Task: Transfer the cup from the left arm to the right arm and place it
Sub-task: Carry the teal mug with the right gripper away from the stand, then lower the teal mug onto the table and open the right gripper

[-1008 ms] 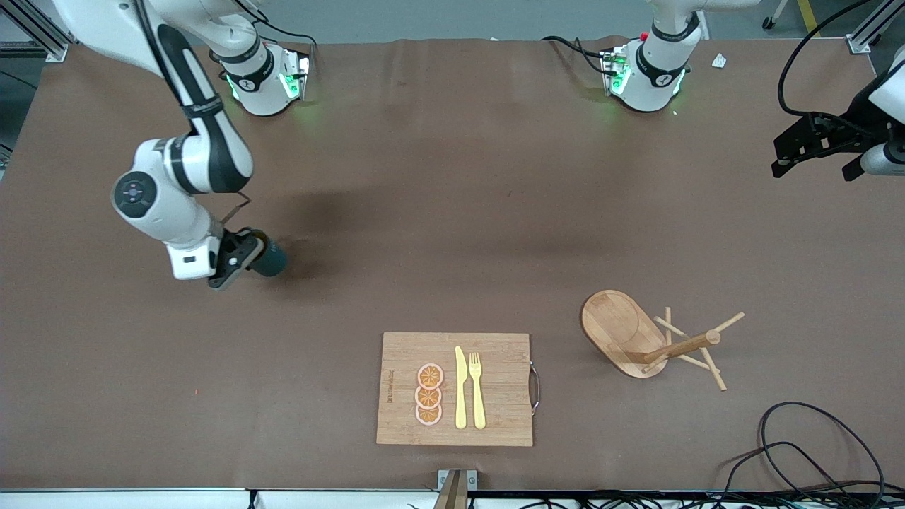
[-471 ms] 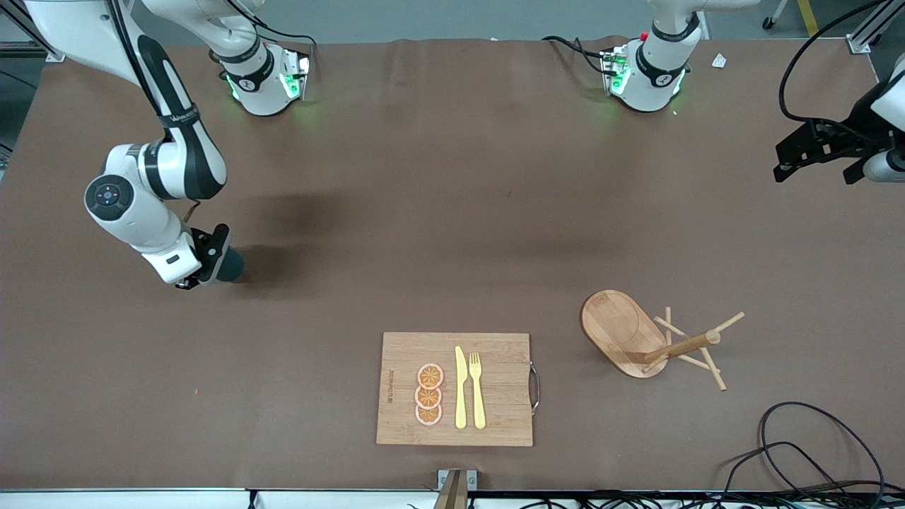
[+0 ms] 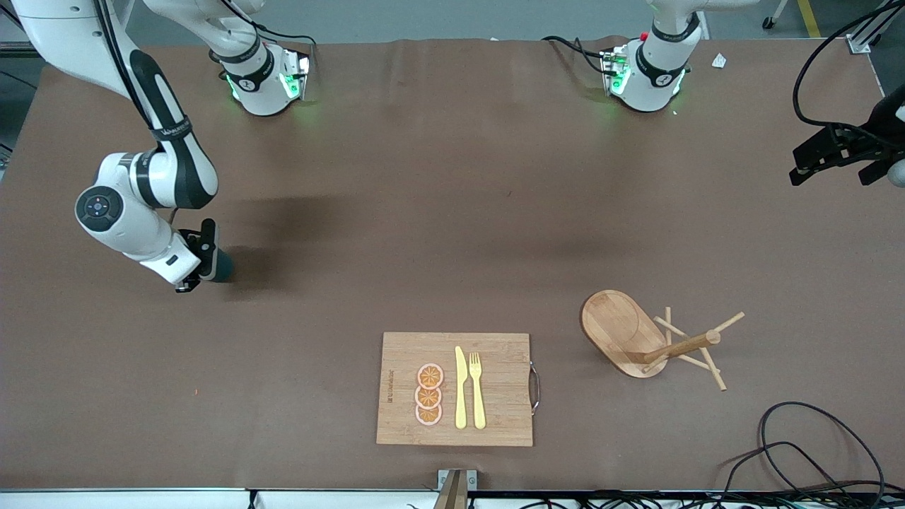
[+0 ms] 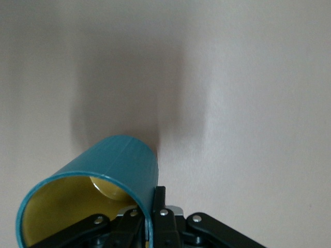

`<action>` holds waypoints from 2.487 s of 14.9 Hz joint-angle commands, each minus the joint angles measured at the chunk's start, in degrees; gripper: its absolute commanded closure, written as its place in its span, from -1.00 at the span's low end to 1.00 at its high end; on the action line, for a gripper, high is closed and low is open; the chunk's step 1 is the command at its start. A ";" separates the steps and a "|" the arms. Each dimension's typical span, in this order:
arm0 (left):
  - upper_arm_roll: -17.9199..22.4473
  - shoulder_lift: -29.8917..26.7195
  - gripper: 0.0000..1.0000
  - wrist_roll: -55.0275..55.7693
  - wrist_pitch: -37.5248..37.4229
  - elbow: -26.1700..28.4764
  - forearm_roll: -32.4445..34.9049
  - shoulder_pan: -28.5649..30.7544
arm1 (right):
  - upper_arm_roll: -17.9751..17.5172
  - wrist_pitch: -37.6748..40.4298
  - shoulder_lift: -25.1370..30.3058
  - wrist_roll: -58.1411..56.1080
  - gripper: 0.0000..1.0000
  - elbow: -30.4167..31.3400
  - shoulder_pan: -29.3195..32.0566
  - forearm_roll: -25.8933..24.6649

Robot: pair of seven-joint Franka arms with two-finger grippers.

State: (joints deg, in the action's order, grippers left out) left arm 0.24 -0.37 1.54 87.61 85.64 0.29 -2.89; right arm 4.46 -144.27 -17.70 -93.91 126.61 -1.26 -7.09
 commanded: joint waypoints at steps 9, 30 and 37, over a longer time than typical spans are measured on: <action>-0.85 0.81 -1.00 0.05 -2.44 -1.27 -0.02 -0.54 | -3.58 -2.86 -0.14 -8.55 0.99 -0.22 1.95 -0.64; -1.29 0.81 -1.00 -0.13 -2.00 -1.97 -0.20 -0.36 | -3.49 11.27 1.17 -2.18 -1.00 -3.82 4.15 6.48; -1.38 1.25 -1.00 0.31 -2.00 -1.88 -0.29 -0.72 | -3.58 21.12 6.71 17.77 -1.00 -7.51 1.08 6.48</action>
State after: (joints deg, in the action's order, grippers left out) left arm -1.18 0.44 1.46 86.13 84.60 0.23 -3.48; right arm 1.06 -126.41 -12.78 -81.24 120.12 0.43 -1.06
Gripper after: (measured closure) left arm 0.000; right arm 0.000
